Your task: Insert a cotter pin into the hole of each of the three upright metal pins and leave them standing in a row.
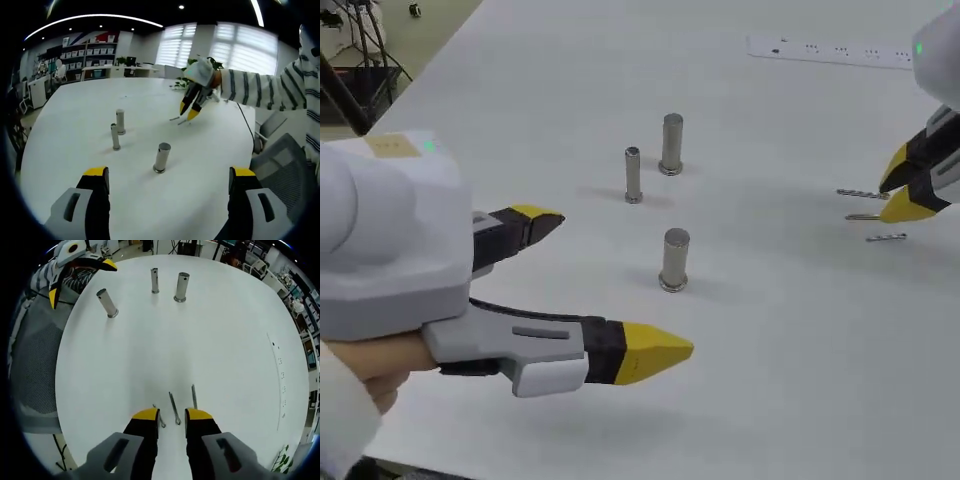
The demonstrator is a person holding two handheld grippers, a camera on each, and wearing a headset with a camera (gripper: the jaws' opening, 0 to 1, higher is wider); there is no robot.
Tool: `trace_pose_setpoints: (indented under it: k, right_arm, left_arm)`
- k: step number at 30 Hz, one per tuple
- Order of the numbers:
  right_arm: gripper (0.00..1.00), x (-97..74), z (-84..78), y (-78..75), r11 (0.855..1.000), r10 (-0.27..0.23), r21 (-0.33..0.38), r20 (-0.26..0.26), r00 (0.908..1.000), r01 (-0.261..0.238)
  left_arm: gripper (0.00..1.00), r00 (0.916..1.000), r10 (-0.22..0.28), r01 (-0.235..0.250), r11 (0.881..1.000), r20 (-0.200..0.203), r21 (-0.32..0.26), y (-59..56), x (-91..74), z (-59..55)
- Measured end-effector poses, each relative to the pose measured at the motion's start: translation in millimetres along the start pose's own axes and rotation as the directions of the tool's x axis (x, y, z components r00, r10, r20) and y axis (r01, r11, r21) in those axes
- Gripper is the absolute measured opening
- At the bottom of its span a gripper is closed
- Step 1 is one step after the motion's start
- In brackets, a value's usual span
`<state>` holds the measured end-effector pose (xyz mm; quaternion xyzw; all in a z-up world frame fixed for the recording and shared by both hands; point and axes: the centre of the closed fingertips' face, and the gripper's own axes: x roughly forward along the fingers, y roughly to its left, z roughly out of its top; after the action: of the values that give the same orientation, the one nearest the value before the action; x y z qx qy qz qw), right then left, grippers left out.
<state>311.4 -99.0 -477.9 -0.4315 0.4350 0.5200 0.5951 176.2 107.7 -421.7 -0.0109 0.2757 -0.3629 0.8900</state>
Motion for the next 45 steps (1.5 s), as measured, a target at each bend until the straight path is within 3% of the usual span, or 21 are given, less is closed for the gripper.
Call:
trace_pose_setpoints:
  k: [12,23,29,32,38,40,45]
  right_arm:
    - [0.07,14.1,-10.6,0.4,1.000,0.019,-0.022,-0.070,0.9973,-0.020]
    - [0.05,11.0,-5.8,7.3,0.999,0.034,-0.020,-0.059,0.9977,-0.035]
    - [0.00,13.1,-6.6,-1.2,1.000,0.012,-0.028,-0.039,0.9992,-0.013]
    - [0.00,12.0,-9.1,-3.5,0.998,0.027,-0.056,-0.029,0.9992,-0.029]
    - [0.00,11.6,-8.1,-6.0,0.999,0.015,0.032,0.018,0.9997,-0.016]
    - [0.00,11.8,-7.8,-6.5,0.994,0.008,0.107,0.017,0.9998,-0.010]
    - [0.00,12.2,-7.3,-7.4,0.998,0.010,0.070,0.031,0.9995,-0.012]
  left_arm:
    - [0.99,1.0000,0.005,-0.005,1.000,0.007,-0.021,0.2,-1.1,-2.4]
    - [0.97,0.9998,-0.019,0.019,0.999,-0.007,-0.030,-7.2,3.3,-10.3]
    - [0.97,1.0000,0.004,-0.004,0.999,0.003,-0.046,-3.7,3.2,-10.7]
    - [0.97,1.0000,0.006,-0.006,0.999,0.003,-0.035,-2.6,1.9,-9.7]
    - [0.97,0.9999,0.008,-0.008,0.999,0.010,-0.034,-1.7,-0.3,-7.8]
    - [0.97,1.0000,0.005,-0.005,1.000,0.006,-0.031,-2.6,-1.2,-8.4]
    - [0.97,1.0000,0.004,-0.004,1.000,0.006,-0.027,-4.1,-3.5,-8.0]
